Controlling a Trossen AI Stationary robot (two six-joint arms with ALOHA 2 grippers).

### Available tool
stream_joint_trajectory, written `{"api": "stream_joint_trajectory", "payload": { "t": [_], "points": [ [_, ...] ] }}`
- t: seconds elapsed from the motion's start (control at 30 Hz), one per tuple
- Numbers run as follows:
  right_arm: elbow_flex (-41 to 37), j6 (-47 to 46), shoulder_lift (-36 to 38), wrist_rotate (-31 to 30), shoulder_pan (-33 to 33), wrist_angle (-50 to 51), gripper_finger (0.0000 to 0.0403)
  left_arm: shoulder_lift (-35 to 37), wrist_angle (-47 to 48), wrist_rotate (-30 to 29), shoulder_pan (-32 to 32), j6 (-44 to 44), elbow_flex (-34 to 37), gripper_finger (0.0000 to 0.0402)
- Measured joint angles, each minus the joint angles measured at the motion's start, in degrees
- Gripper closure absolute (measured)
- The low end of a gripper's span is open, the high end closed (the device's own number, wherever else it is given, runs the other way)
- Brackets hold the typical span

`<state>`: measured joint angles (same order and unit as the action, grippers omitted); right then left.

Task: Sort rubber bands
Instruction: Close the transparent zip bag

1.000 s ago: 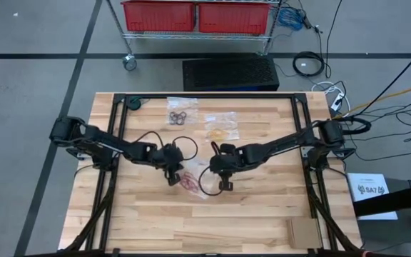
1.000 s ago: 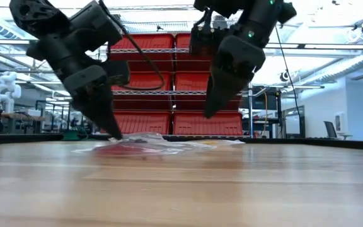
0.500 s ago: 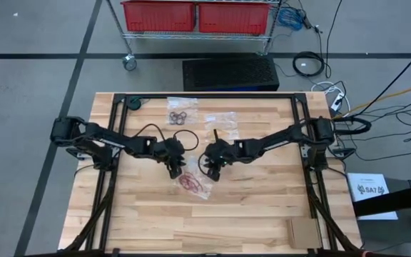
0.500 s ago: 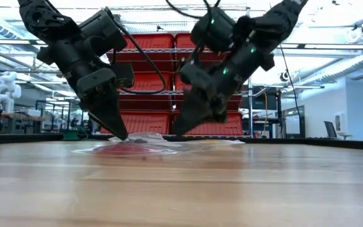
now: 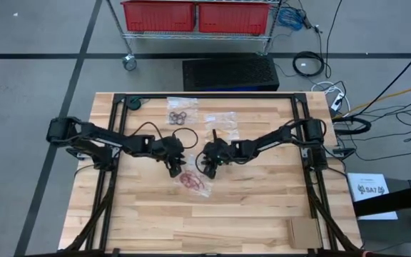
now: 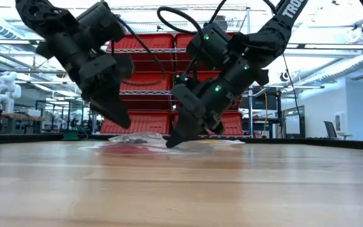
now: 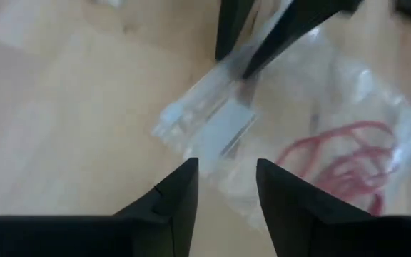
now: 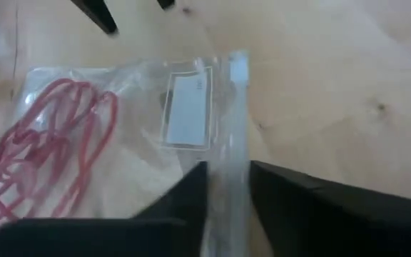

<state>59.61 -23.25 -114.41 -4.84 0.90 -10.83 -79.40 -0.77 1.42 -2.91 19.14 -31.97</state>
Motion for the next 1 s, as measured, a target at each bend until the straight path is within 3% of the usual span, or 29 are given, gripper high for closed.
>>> {"api": "stream_joint_trajectory", "payload": {
  "t": [0.07,0.13,0.33,0.7,1.0],
  "points": [
    [0.00,0.43,-0.02,-0.95,-0.12,-0.09,0.0371,2.15,0.31,0.00,-0.61,-0.01,0.00,0.0256],
    [0.00,2.33,-0.02,-1.73,-0.58,-0.10,0.0392,4.38,0.70,-0.04,-1.42,-0.37,0.00,0.0256],
    [-0.07,9.92,2.70,-7.27,-4.45,0.48,0.0401,9.31,2.03,0.37,-4.05,-2.25,0.11,0.0256],
    [-0.04,15.20,14.84,-20.17,-11.87,6.11,0.0402,10.24,-4.51,11.48,-2.80,-3.43,0.13,0.0256],
    [0.00,17.03,18.40,-22.29,-13.77,6.46,0.0403,10.22,-8.38,12.24,-1.82,-4.06,0.13,0.0256]
  ]
}}
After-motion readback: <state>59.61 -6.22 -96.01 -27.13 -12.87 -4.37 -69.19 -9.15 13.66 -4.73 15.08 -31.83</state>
